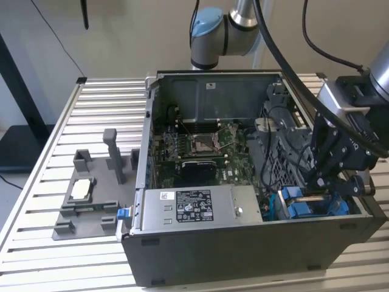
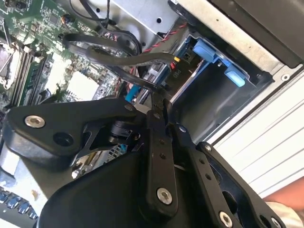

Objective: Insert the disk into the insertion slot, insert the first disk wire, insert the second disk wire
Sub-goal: 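Insert the second disk wire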

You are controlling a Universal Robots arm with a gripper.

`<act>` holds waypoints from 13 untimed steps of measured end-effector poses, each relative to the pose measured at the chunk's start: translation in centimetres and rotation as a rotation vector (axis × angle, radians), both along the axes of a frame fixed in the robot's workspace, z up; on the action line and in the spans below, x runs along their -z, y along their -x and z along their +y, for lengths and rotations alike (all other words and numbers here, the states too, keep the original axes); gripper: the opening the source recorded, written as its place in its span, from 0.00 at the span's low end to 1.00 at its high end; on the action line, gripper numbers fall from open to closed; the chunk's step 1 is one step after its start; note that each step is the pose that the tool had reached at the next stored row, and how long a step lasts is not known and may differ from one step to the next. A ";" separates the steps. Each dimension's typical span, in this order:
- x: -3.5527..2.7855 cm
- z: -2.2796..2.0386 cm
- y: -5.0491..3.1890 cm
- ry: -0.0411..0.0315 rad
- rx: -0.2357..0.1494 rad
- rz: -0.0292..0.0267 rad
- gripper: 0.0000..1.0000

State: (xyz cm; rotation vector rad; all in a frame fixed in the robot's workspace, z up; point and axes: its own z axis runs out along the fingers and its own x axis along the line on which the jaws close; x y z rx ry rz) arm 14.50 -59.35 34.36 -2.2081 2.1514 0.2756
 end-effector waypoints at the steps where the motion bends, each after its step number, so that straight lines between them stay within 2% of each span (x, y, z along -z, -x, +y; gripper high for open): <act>1: 0.04 -0.01 -0.01 -0.0011 0.000 0.0000 0.15; 13: 0.29 -0.02 -0.12 -0.0144 0.001 -0.0001 0.15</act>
